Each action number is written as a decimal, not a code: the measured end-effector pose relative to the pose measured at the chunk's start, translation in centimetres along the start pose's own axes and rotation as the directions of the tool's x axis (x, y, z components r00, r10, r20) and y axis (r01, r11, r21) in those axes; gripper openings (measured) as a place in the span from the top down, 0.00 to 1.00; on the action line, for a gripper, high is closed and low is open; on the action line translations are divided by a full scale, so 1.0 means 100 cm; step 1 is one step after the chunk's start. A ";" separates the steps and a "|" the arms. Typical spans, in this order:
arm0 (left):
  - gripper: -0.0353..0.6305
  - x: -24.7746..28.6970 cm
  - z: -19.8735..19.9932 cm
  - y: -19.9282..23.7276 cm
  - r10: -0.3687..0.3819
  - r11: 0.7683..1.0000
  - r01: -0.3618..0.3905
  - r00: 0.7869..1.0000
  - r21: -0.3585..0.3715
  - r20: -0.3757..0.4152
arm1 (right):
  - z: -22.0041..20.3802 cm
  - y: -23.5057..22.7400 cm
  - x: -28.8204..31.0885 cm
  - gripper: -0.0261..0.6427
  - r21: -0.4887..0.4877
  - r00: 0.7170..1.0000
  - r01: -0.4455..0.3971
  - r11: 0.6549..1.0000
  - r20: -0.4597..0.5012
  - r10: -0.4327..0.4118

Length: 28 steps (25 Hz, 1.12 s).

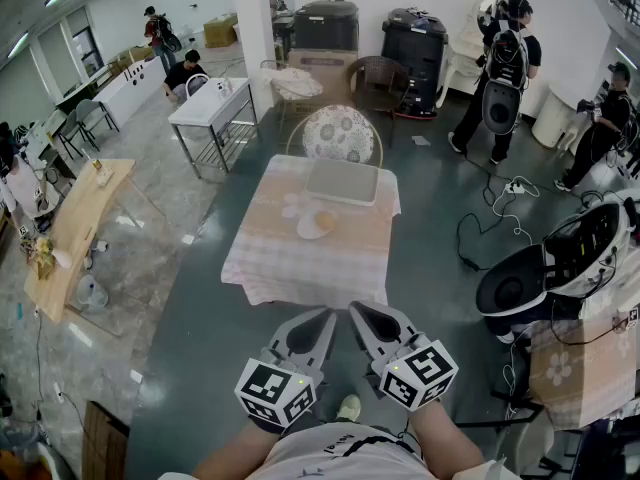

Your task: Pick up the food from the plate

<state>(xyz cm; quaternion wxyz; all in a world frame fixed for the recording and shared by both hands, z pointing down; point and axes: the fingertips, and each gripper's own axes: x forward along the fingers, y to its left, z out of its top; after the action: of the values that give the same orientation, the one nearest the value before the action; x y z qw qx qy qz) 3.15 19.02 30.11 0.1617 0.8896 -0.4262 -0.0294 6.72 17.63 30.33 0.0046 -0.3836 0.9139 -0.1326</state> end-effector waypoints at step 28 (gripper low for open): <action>0.94 0.024 -0.011 -0.033 0.028 0.999 -0.028 1.000 0.029 0.005 | 0.009 -0.040 -0.044 0.94 0.054 0.998 0.007 0.999 0.064 -0.010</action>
<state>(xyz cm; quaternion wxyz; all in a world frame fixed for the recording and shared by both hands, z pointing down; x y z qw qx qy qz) 7.38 19.40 30.28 0.1480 0.8858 -0.4393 -0.0227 12.68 17.84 30.01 0.0436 -0.3912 0.9078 -0.1447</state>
